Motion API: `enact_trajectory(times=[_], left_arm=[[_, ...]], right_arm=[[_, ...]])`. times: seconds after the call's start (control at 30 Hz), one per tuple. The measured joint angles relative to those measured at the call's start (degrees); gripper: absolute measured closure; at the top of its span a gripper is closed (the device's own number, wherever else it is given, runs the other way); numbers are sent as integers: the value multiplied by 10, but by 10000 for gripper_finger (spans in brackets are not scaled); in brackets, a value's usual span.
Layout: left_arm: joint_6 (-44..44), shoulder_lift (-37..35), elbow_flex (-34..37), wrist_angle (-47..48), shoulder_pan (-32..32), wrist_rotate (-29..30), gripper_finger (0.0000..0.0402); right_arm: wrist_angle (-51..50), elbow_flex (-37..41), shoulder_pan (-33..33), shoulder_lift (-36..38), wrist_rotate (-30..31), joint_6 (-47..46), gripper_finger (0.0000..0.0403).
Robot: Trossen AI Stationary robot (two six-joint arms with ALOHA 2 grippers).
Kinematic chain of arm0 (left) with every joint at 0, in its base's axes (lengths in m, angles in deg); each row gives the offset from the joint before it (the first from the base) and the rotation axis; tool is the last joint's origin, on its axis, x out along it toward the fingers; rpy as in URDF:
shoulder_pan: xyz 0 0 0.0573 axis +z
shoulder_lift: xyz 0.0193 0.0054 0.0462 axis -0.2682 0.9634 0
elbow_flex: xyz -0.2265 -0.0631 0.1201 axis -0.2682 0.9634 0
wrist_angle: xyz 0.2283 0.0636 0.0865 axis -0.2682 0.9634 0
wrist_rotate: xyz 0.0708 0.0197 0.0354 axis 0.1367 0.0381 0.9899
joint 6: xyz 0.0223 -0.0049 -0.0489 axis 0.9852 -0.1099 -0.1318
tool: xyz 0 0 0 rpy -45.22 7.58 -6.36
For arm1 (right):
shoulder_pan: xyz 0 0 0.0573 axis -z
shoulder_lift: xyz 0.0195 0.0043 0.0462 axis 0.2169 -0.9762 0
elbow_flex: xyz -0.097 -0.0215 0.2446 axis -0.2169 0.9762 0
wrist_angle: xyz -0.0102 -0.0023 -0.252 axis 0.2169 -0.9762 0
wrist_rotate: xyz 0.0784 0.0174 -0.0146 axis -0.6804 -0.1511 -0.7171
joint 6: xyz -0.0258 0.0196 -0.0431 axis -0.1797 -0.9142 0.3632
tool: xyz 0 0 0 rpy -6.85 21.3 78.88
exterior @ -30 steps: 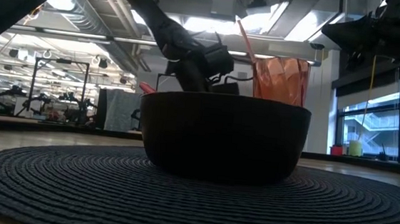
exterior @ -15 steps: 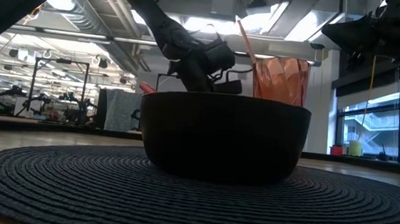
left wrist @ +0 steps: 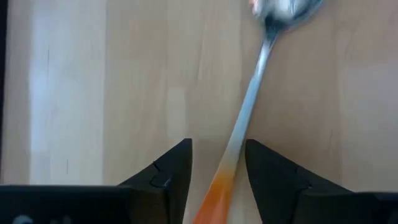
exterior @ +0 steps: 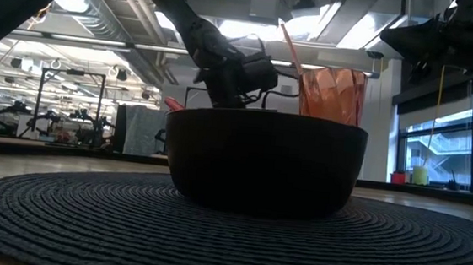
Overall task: Pick & Place Utensil
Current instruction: Put the orange spoon into the black bowl on the blue mat
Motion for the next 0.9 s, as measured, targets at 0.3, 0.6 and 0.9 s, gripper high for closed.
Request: enact_trajectory(times=[0.3, 0.6, 0.9], left_arm=[[4, -3, -3, 93, 22, -27, 316], [-1, 1, -2, 137, 27, -31, 397], [-45, -4, 8, 204, 28, -18, 399]], right_arm=[[0, 0, 0, 0, 0, 3, 379], [3, 0, 0, 0, 0, 9, 379], [2, 0, 0, 0, 0, 2, 379]])
